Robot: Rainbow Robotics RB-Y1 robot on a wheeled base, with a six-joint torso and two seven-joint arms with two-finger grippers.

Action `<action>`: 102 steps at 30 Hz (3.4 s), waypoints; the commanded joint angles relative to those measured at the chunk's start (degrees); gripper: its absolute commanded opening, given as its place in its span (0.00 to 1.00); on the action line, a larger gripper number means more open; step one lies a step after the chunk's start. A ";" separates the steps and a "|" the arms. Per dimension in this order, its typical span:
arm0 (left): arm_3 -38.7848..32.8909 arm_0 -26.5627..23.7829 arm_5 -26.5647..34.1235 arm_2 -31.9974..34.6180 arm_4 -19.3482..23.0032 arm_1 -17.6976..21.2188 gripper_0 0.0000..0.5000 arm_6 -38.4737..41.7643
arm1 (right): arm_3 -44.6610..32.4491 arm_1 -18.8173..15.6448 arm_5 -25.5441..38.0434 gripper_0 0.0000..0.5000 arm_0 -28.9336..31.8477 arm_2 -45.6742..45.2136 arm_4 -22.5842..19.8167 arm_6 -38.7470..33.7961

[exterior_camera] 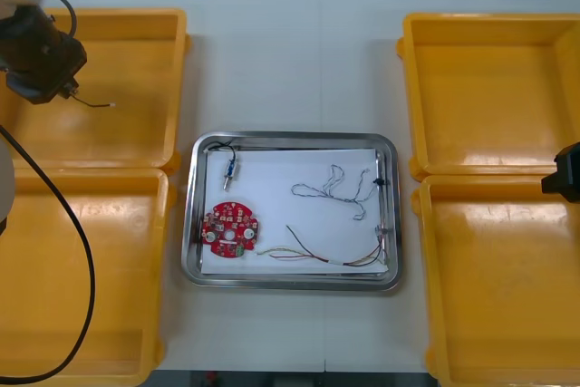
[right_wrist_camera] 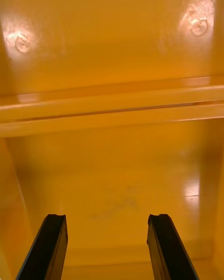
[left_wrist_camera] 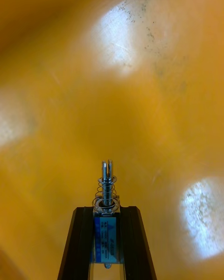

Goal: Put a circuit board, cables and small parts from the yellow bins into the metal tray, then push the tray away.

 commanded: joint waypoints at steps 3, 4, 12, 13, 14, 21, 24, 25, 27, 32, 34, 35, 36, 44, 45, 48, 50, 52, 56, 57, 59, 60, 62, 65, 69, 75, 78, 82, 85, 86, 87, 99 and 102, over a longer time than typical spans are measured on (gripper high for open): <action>-8.87 -2.05 8.46 0.85 -0.76 -0.08 0.00 0.14 | 1.98 -2.35 0.16 1.00 2.75 -3.71 0.02 2.52; -10.19 -1.79 10.21 0.85 -0.50 -0.08 0.00 -0.12 | 2.16 -2.35 0.16 1.00 2.75 -3.62 0.20 2.52; -21.44 1.55 17.95 -1.00 1.44 -1.23 0.00 -1.97 | 3.30 -2.26 0.16 1.00 3.10 -3.71 0.46 2.52; -21.88 1.73 18.47 -1.09 1.52 -1.40 0.00 -2.06 | 3.30 -2.26 0.16 1.00 3.10 -3.71 0.46 2.52; -23.29 1.90 19.62 -1.35 1.88 -1.67 0.00 -2.41 | 3.30 -2.26 0.16 1.00 3.19 -3.62 0.46 2.52; -32.60 5.24 23.31 -4.51 7.32 -2.72 0.00 -3.73 | 4.27 -2.26 0.16 1.00 3.19 -2.56 0.64 2.96; -37.35 6.39 24.76 -7.94 13.04 -2.81 0.00 -3.90 | 4.27 -2.26 -0.68 1.00 3.19 -2.30 0.64 3.67; -38.23 6.39 24.76 -8.82 14.53 -3.07 0.00 -3.82 | 4.27 -2.26 -1.03 1.00 3.19 -2.12 0.73 3.93; -39.72 6.39 24.76 -9.87 16.55 -3.51 0.00 -3.99 | 4.27 -2.26 -1.64 1.00 3.19 -2.04 0.73 4.37; -42.27 6.39 24.76 -13.39 20.95 -4.74 0.00 -4.70 | 4.27 -2.26 -3.40 1.00 3.19 -1.33 0.20 5.51; -42.54 6.39 24.76 -14.80 22.35 -5.01 0.00 -5.66 | 4.27 -2.26 -4.10 1.00 3.19 -0.98 0.11 5.86; -42.71 6.39 24.76 -15.24 22.62 -5.09 0.00 -6.10 | 4.27 -2.26 -4.10 1.00 3.19 -0.89 0.11 5.86; -42.97 6.39 24.76 -15.85 22.79 -5.09 0.00 -6.98 | 4.27 -2.26 -4.10 1.00 3.19 -0.81 0.11 5.95; -46.67 7.62 24.01 -20.25 25.17 -5.18 0.00 -9.35 | 4.27 -2.26 -3.93 1.00 3.19 -0.81 -0.50 6.57; -47.28 7.79 24.01 -20.60 25.17 -5.18 0.00 -9.35 | 4.27 -2.26 -3.93 1.00 3.19 -0.81 -0.50 6.57; -49.74 8.49 24.10 -22.18 24.82 -5.18 0.00 -9.35 | 4.27 -2.26 -3.93 1.00 3.19 -0.81 -0.50 6.57; -52.03 9.20 24.19 -23.50 24.38 -5.18 0.00 -9.35 | 4.27 -2.26 -3.93 1.00 3.19 -0.81 -0.50 6.57; -54.14 10.25 24.28 -24.29 24.20 -5.27 0.00 -9.18 | 4.27 -2.26 -3.93 1.00 3.19 -0.81 -0.50 6.57; -61.70 14.47 24.76 -26.40 22.35 -5.53 0.00 -8.74 | 4.27 -2.26 -3.93 1.00 3.19 -0.81 -0.50 6.57; -63.89 15.61 24.76 -26.84 22.09 -5.62 0.00 -8.56 | 4.27 -2.26 -3.93 1.00 3.19 -0.81 -0.50 6.57; -66.88 17.37 24.76 -27.19 22.00 -5.80 0.00 -8.39 | 4.27 -2.26 -3.93 1.00 3.19 -0.81 -0.50 6.57; -68.81 18.34 24.76 -27.54 21.83 -5.88 0.00 -8.30 | 4.27 -2.26 -3.93 1.00 3.19 -0.81 -0.50 6.57; -71.28 19.74 24.76 -28.07 21.39 -6.15 0.00 -8.03 | 4.27 -2.26 -3.93 1.00 3.19 -0.81 -0.50 6.57; -74.79 22.21 24.76 -30.00 19.63 -6.68 0.00 -7.86 | 4.27 -2.26 -3.93 1.00 3.19 -0.81 -0.50 6.57; -78.31 24.49 24.76 -34.57 15.76 -7.03 0.00 -6.98 | 4.27 -2.26 -3.93 1.00 3.19 -0.81 -0.50 6.57; -80.06 28.18 21.99 -41.08 11.10 -7.20 0.00 -5.40 | 4.27 -2.26 -3.93 1.00 3.19 -0.81 -0.50 6.57; -79.89 28.89 20.23 -43.54 9.35 -7.20 0.00 -4.43 | 4.27 -2.26 -3.93 1.00 3.19 -0.81 -0.50 6.57; -79.71 29.06 19.35 -44.85 9.52 -7.29 0.00 -3.20 | 4.27 -2.26 -3.93 1.00 3.19 -0.81 -0.50 6.57; -79.45 28.97 18.12 -45.73 9.52 -7.29 0.00 -1.53 | 4.27 -2.26 -3.93 1.00 3.19 -0.81 -0.50 6.57; -78.83 28.97 16.28 -46.70 9.52 -7.38 0.00 -0.04 | 4.27 -2.26 -3.93 1.00 3.19 -0.81 -0.50 6.57; -78.04 28.89 14.70 -47.05 9.43 -7.29 0.00 0.58 | 4.27 -2.26 -3.93 1.00 3.19 -0.81 -0.50 6.57; -69.96 27.30 8.63 -48.90 7.41 -8.87 0.00 -0.12 | 4.27 -2.26 -3.93 1.00 3.19 -0.81 -0.50 6.57; -67.85 26.51 7.75 -49.07 7.24 -9.31 0.00 -0.39 | 4.27 -2.26 -3.93 1.00 3.19 -0.81 -0.50 6.57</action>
